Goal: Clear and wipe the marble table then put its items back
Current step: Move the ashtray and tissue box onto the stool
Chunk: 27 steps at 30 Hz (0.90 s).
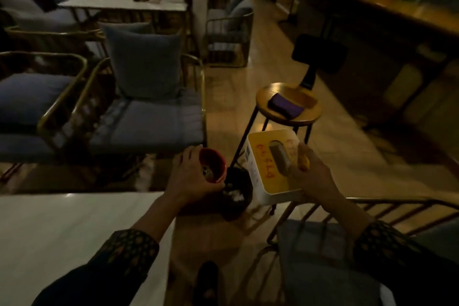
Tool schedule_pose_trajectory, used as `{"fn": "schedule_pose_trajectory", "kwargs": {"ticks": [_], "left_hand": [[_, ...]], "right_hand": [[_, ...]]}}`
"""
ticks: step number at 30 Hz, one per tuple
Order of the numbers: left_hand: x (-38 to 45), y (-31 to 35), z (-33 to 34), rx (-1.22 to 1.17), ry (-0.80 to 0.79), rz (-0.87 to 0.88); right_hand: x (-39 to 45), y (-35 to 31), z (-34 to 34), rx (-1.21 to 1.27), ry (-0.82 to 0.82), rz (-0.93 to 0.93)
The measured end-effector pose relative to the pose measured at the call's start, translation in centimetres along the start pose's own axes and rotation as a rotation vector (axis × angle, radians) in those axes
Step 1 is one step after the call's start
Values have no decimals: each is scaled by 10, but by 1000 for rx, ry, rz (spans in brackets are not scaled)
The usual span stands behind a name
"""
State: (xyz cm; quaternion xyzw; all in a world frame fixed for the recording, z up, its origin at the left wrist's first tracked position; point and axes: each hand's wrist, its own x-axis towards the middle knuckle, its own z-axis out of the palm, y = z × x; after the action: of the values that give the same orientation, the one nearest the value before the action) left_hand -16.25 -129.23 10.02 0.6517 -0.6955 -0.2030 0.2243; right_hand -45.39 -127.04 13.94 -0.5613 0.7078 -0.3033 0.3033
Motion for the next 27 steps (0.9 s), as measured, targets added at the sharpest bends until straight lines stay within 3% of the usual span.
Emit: {"fn": "schedule_pose_trajectory", "kwargs": {"ticks": [7, 18, 27], "left_hand": [[161, 13, 13, -32, -138, 115], [327, 56, 57, 38, -213, 259], [489, 109, 126, 84, -249, 355]], "right_hand": [[110, -8, -22, 71, 174, 185], [230, 19, -42, 221, 458, 380], [430, 72, -66, 299, 585, 412]]}}
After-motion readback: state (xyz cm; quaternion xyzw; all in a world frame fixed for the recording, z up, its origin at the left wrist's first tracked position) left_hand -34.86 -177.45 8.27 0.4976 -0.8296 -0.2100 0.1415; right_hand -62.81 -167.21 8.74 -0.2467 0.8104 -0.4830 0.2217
